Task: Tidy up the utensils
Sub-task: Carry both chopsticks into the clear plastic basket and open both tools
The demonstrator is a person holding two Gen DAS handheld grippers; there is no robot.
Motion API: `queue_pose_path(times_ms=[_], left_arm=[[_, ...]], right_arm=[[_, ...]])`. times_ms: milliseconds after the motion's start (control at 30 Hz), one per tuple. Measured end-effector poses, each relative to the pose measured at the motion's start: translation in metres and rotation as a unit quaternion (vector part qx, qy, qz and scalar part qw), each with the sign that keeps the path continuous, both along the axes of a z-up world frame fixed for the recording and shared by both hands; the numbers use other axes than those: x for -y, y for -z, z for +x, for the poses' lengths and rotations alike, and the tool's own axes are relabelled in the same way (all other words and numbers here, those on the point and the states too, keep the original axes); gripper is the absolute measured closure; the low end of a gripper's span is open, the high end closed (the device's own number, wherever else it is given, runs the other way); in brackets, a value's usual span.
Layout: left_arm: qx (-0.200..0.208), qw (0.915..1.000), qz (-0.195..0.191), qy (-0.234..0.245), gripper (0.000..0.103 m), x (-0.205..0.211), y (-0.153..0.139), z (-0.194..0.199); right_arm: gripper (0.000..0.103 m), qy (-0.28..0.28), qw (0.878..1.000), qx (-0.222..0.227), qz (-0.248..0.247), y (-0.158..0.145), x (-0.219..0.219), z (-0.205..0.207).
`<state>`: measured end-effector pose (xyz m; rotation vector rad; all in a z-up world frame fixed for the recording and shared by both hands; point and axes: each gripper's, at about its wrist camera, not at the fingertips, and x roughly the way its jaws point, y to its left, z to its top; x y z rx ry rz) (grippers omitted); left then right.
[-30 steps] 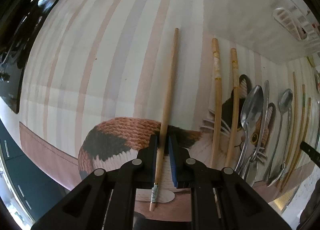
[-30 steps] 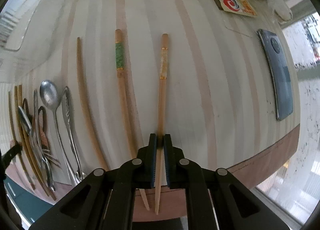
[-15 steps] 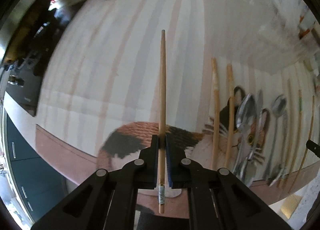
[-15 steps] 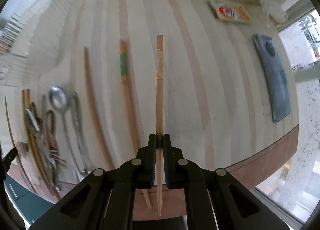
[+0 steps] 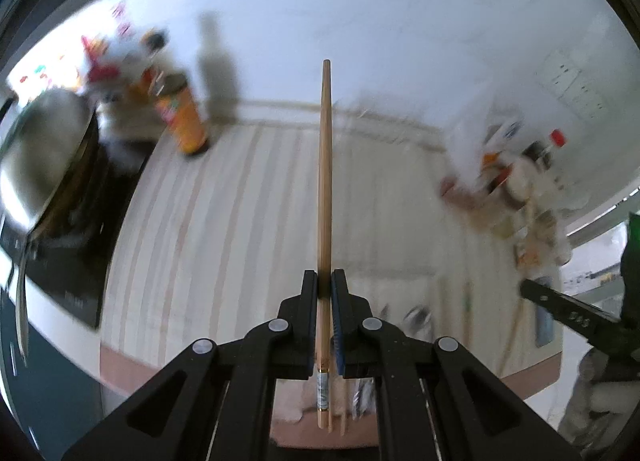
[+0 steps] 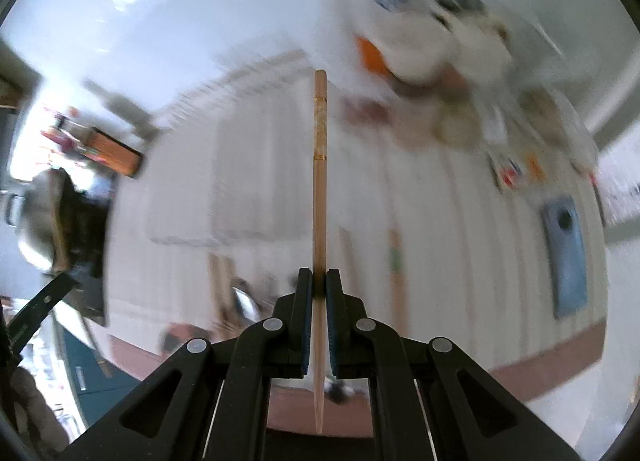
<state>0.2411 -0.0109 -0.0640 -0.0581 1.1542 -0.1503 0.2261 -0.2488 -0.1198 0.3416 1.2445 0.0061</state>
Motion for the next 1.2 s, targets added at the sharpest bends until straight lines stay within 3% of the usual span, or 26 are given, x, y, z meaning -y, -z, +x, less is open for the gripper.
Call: queue_pose_path(times_ms=[133,300,500,733,767,833,900,967,1033,1067,1167,1200], left_arm=[[-0.018,0.9993,-0.024,0.021,0.098,0.018,-0.002,0.047],[-0.073,0.9953,-0.056,0.031,0.098,0.044,0.02,0.108],[-0.128,0.9895,-0.057,0.034,0.099,0.059,0.062,0.163],[-0.182,0.9812,-0.048,0.043,0.097,0.059,0.097,0.177],[-0.18,0.9815,-0.049,0.042,0.097,0.056,0.096,0.176],[-0.169,0.9843,-0.034,0.039,0.097,0.052,0.092,0.171],[-0.156,0.9867,-0.022,0.038,0.092,0.048,0.088,0.165],[-0.145,0.989,-0.012,0.028,0.091,0.039,0.084,0.157],[-0.122,0.9925,0.003,0.012,0.085,0.032,0.076,0.149],[-0.104,0.9945,0.017,0.005,0.073,0.027,0.071,0.143],[-0.047,0.9978,0.043,-0.021,0.02,0.016,0.057,0.123],[-0.031,0.9981,0.047,-0.024,0.011,0.014,0.054,0.118]], right_arm=[[0.096,-0.015,1.0,0.014,0.021,-0.017,-0.02,0.05],[0.096,-0.022,0.999,-0.004,0.036,-0.007,-0.034,0.115],[0.096,-0.019,0.999,-0.034,0.028,0.028,-0.045,0.173],[0.095,-0.044,0.995,-0.091,0.014,0.072,-0.058,0.197],[0.093,-0.048,0.995,-0.091,0.009,0.075,-0.059,0.196],[0.072,-0.049,0.995,-0.087,-0.001,0.075,-0.06,0.191],[0.059,-0.043,0.996,-0.076,-0.005,0.068,-0.057,0.183],[0.055,-0.037,0.997,-0.068,-0.006,0.061,-0.05,0.176],[0.053,-0.032,0.998,-0.052,-0.022,0.049,-0.044,0.164],[0.051,-0.029,0.998,-0.045,-0.031,0.044,-0.042,0.158],[0.032,-0.009,0.998,-0.012,-0.061,0.029,-0.031,0.132],[0.026,-0.002,0.997,0.005,-0.071,0.024,-0.028,0.119]])
